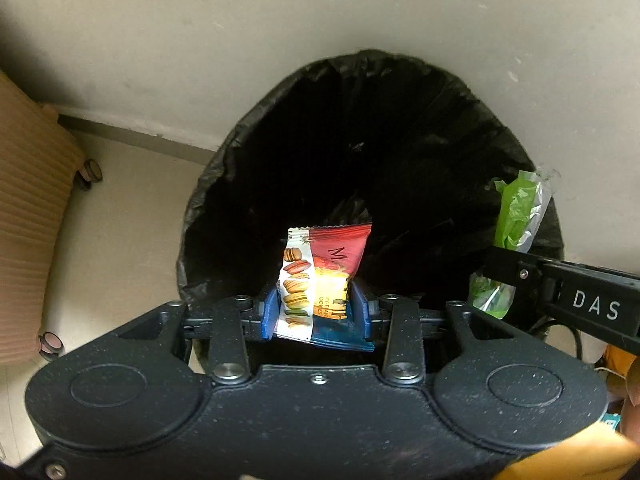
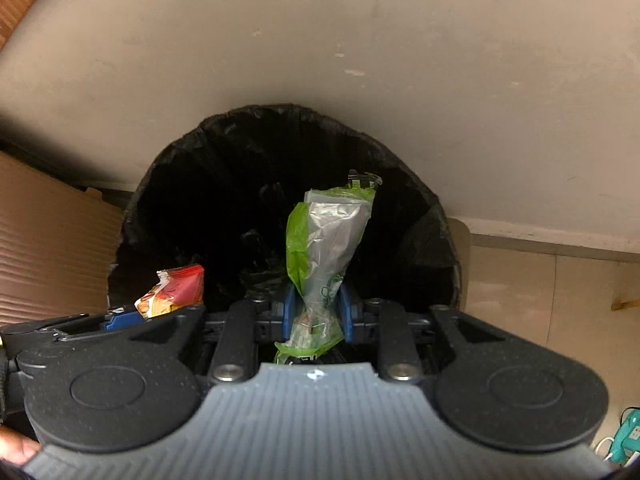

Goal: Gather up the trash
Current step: 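Carry both wrappers off the bed down over the black trash bin, then open both tools to drop the wrappers into the trash bin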

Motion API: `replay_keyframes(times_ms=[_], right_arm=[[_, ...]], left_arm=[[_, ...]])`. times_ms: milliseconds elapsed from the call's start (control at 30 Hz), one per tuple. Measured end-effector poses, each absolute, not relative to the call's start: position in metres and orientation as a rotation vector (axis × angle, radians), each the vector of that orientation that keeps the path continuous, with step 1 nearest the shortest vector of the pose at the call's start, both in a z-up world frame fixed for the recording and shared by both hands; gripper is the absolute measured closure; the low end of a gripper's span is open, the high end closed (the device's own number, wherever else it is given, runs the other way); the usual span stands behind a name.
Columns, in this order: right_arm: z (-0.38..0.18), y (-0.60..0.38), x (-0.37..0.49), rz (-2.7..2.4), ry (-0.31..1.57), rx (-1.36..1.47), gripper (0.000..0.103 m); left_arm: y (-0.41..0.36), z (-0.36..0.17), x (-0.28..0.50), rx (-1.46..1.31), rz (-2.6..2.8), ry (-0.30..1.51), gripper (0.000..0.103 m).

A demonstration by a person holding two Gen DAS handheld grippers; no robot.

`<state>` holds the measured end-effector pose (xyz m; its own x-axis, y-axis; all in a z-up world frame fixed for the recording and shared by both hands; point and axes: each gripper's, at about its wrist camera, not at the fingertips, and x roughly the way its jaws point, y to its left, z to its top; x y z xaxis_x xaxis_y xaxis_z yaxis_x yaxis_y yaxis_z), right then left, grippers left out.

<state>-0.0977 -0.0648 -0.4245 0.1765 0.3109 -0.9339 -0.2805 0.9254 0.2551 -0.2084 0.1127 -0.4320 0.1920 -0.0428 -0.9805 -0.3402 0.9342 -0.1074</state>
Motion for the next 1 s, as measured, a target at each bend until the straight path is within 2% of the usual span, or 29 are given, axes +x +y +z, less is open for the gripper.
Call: replay_keyframes(times_ms=[467,567,600,700,833,1000], right_arm=[[-0.427,-0.072,-0.092,0.449,1.33,0.089,0.073],[-0.427,-0.072,-0.092,0.449,1.323,0.073,0.07],[-0.427,-0.072,-0.092,0.446,1.322,0.068,0.056],[-0.426,-0.075,-0.093,0.435,1.325,0.07,0.045],[-0.419,-0.078,-0.096,0.424,1.328,0.067,0.041],[-0.396,-0.084,-0.103,0.413,1.322,0.065,0.04]], left_arm=[[0.106,-0.446,-0.201,-0.335,0.21,1.376,0.064],[0.106,-0.448,-0.201,-0.34,0.215,1.385,0.057],[0.107,-0.448,-0.2,-0.342,0.218,1.387,0.052],[0.106,-0.445,-0.201,-0.349,0.22,1.378,0.041],[0.104,-0.434,-0.203,-0.334,0.231,1.363,0.027],[0.1,-0.403,-0.206,-0.296,0.226,1.353,0.025]])
